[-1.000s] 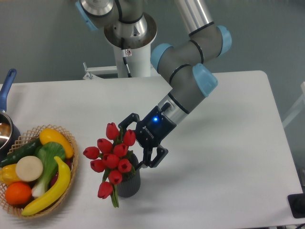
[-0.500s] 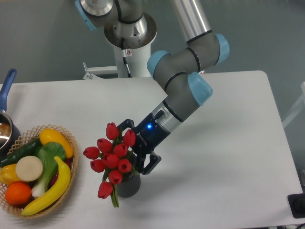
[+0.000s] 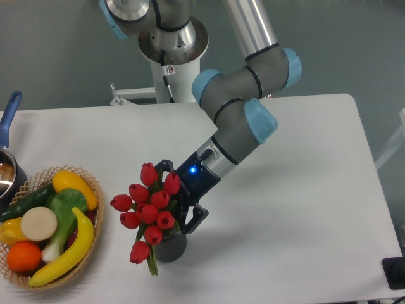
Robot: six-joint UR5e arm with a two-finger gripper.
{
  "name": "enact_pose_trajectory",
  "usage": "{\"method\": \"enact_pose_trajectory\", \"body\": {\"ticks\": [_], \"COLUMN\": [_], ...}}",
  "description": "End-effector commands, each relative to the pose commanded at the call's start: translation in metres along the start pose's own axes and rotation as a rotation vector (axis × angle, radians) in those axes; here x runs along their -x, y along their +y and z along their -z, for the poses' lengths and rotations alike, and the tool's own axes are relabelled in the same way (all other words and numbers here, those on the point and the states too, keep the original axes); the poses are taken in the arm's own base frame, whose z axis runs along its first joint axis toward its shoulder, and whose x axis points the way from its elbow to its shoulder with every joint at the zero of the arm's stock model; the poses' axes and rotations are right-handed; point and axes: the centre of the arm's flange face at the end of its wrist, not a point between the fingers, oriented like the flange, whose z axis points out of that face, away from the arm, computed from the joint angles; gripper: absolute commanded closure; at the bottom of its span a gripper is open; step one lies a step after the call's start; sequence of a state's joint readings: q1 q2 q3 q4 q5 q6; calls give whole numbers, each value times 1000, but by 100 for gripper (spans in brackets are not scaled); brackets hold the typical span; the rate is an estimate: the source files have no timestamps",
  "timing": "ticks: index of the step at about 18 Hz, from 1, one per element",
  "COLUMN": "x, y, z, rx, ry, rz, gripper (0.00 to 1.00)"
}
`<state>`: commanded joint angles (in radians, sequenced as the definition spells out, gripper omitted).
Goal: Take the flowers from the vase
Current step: 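Close the gripper on the tulip stems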
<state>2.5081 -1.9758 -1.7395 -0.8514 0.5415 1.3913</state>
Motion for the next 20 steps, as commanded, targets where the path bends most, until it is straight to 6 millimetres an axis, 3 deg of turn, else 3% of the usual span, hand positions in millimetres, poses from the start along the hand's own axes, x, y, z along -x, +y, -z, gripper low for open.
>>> {"method": "enact_pose_trajectory", "body": {"ticks": [6, 9, 12, 20], "x": [-2, -2, -3, 0], "y": [0, -1, -2, -7], "z": [0, 1, 2, 5], "rx": [-12, -13, -14, -15], "ry": [3, 3, 2, -5], "rz": [6, 8, 56, 107], "gripper": [45, 46, 57, 64]}}
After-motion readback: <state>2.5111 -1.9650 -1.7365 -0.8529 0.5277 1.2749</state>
